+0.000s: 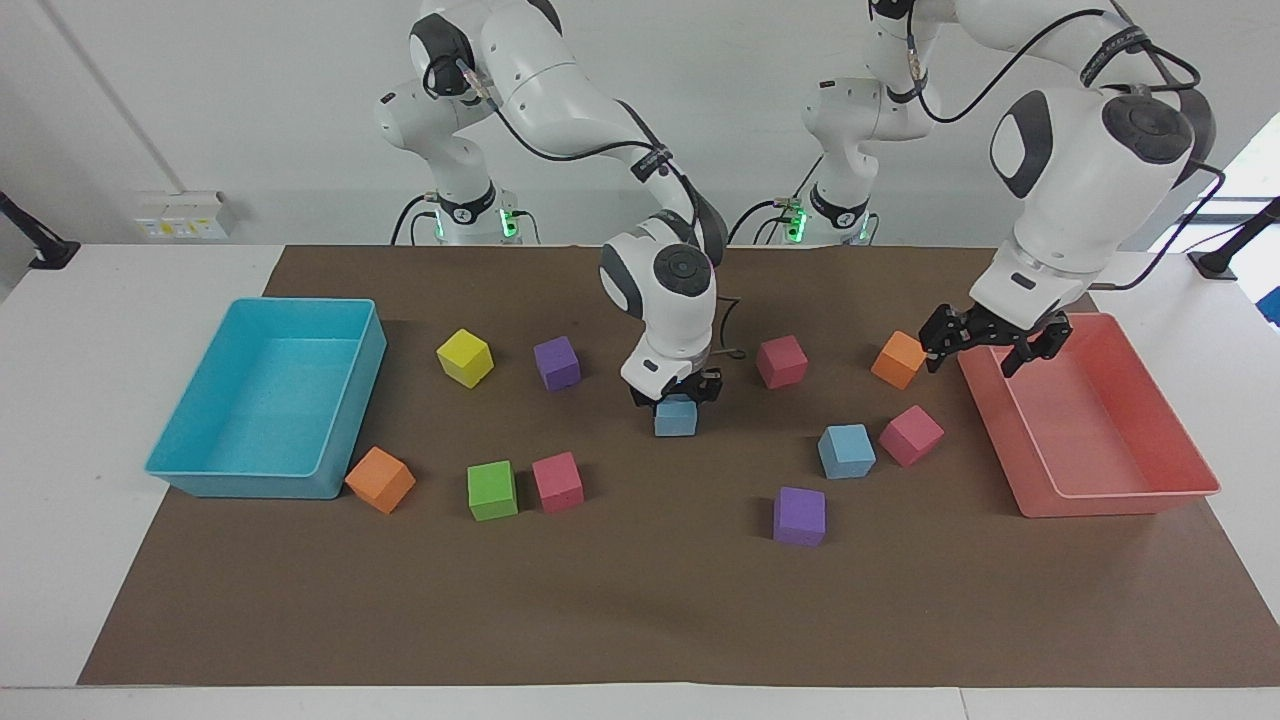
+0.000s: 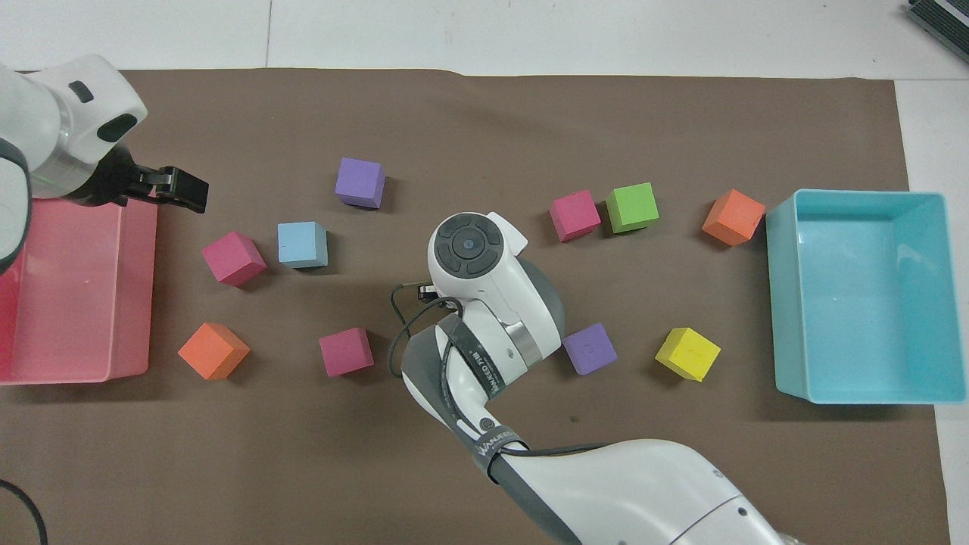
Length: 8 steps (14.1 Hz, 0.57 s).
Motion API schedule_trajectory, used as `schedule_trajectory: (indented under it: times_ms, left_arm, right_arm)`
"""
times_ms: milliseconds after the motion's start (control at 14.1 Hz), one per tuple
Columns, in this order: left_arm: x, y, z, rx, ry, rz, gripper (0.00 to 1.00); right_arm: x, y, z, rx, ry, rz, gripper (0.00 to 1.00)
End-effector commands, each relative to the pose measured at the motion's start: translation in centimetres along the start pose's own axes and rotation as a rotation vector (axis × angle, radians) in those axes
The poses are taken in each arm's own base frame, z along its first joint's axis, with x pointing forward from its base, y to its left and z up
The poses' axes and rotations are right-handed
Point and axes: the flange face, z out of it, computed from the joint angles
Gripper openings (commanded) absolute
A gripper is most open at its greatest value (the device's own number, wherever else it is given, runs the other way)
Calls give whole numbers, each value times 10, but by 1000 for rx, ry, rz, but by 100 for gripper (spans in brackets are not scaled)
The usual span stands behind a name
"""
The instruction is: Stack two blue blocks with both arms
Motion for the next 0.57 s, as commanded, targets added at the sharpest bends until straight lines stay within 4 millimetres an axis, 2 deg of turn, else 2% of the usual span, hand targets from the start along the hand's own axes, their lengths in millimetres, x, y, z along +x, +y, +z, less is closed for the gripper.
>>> schedule_trajectory:
  times_ms: [0, 213, 497]
  left_arm:
    - [-2, 11, 30, 8, 4, -18, 100]
    - [7, 36, 72, 6, 0, -34, 100]
    - [-2, 58, 115, 1, 20, -108, 100]
  right_arm:
    - [2, 3, 3, -7, 2, -23, 0]
    - [1, 3, 3, 7, -6, 3, 0]
    - [-2, 5, 9, 0, -17, 25, 0]
